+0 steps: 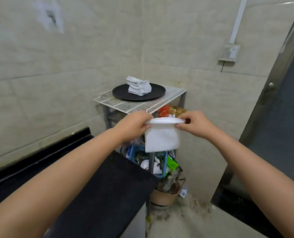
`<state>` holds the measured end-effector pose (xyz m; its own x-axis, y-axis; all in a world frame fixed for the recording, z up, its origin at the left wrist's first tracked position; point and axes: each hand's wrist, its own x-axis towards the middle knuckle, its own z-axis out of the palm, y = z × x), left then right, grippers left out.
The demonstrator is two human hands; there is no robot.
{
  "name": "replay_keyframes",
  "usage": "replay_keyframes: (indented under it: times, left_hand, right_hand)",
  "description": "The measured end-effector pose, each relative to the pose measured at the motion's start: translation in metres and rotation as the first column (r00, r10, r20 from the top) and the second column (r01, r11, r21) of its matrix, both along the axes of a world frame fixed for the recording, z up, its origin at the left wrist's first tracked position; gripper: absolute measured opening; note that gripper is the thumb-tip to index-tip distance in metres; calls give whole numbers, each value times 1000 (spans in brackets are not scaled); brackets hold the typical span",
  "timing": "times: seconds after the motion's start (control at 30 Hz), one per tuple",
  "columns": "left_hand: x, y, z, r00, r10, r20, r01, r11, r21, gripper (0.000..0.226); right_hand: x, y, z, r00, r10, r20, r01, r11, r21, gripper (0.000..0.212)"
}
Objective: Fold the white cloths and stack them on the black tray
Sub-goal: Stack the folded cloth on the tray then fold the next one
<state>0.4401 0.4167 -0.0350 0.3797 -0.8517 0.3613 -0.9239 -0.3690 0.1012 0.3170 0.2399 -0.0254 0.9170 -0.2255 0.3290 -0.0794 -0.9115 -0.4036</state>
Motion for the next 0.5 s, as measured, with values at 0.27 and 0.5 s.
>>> replay_keyframes:
  times: [0.27, 0.5]
  left_hand:
    - [124, -99, 59, 961, 137, -240, -199, 945, -260, 16]
    - [215, -155, 62, 847, 224, -482, -411, 852, -325, 13]
  right_hand:
    - [150, -106, 60, 998, 40, 56, -42, 998, 48, 18]
    - [271, -164, 75, 991, 135, -4, -129, 957, 259, 15]
